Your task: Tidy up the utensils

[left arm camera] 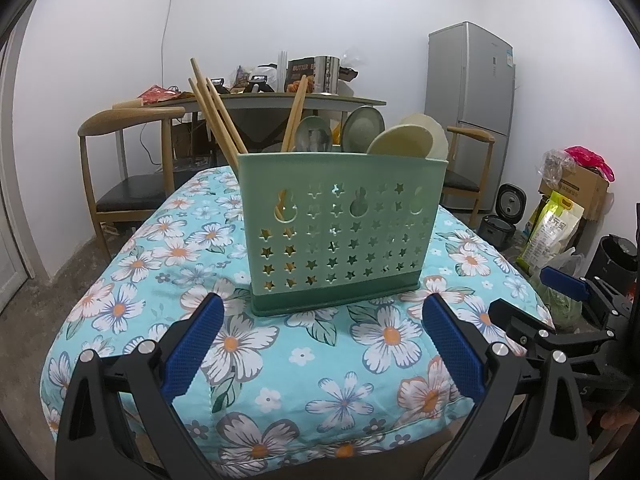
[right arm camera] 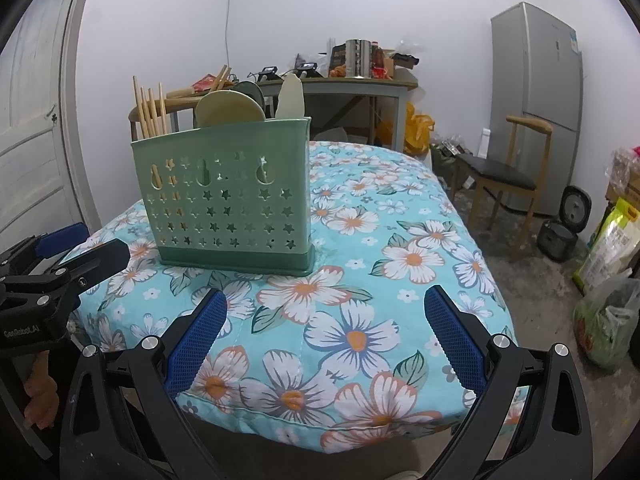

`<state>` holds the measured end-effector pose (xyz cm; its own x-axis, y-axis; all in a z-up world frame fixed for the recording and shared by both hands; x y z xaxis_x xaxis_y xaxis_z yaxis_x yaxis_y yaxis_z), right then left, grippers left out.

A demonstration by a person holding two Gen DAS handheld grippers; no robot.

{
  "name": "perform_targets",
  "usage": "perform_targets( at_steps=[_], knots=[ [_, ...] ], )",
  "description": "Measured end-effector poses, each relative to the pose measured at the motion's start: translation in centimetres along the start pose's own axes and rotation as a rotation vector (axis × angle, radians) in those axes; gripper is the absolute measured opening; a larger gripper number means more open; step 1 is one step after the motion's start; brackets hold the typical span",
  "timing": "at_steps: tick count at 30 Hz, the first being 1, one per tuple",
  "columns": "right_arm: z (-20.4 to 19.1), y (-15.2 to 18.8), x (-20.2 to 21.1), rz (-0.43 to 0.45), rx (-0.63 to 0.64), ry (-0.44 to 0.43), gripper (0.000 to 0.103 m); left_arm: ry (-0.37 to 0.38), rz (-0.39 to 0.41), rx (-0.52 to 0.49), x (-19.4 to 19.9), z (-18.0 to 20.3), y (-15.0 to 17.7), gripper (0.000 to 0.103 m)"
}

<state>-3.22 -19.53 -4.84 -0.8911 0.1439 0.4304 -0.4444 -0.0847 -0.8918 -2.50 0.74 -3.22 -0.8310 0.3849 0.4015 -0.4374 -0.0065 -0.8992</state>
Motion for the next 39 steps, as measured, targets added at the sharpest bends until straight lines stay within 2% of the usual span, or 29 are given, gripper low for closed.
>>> perform_targets(
  at_steps=[31,39],
  knots=[
    [0.3,0.0,0.0,0.002,-0.02,0.0,0.095,0.009,-0.02,-0.035,-0.8,1.0,0.0,0.097],
    [0.8,-0.1,-0.3,-0.01,-0.037,-0.004,0.095,0.01,-0.038,-0.001,-1.5,0.6,0.4,0.097]
  ],
)
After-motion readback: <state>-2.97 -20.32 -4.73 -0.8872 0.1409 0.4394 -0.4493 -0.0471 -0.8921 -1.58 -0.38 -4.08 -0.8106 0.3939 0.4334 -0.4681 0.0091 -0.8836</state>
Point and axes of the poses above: each gripper's, at about its wrist camera, not at the fingertips, and x roughly against the way its jaws point, z to its right, y to its underside, the point moved 5 cm from there along -x, roughly the way its jaws point, and after that the axes turned 15 degrees about y, right-handed, at the moved point
